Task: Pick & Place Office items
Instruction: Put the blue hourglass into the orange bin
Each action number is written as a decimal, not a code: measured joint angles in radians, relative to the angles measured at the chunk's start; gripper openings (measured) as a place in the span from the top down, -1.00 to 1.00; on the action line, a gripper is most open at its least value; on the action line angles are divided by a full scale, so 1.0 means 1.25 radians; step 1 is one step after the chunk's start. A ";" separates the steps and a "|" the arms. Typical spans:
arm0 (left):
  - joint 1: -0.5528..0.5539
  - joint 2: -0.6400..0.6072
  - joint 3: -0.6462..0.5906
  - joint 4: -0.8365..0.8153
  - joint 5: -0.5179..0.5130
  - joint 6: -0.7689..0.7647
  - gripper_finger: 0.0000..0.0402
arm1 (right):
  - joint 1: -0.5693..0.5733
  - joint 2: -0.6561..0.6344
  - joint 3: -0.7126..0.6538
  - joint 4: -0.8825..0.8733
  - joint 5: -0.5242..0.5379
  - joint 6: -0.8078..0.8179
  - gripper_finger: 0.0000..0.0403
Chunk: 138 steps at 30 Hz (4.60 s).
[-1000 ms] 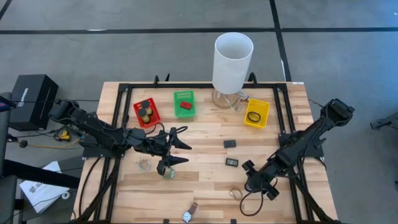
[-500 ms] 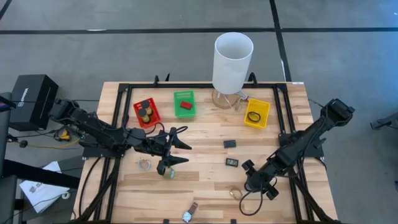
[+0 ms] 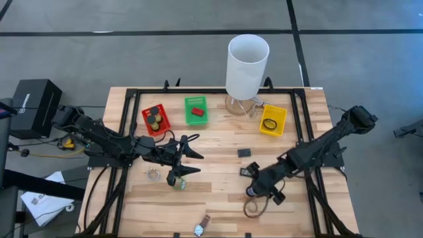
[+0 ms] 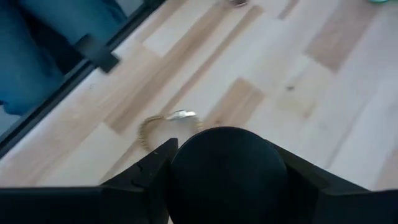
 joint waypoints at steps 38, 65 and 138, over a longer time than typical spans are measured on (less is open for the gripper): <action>0.000 0.000 0.000 0.018 -0.001 -0.016 -0.15 | -0.488 0.459 0.552 -0.152 -0.201 -0.397 0.04; 0.000 -0.335 -0.126 -0.287 -0.167 -0.103 -0.15 | -0.517 0.708 0.839 -0.306 -0.248 -0.474 0.04; 0.000 -0.401 -0.145 -0.236 -0.277 -0.087 -0.15 | -0.574 0.468 1.097 -0.956 -0.192 -0.348 -0.52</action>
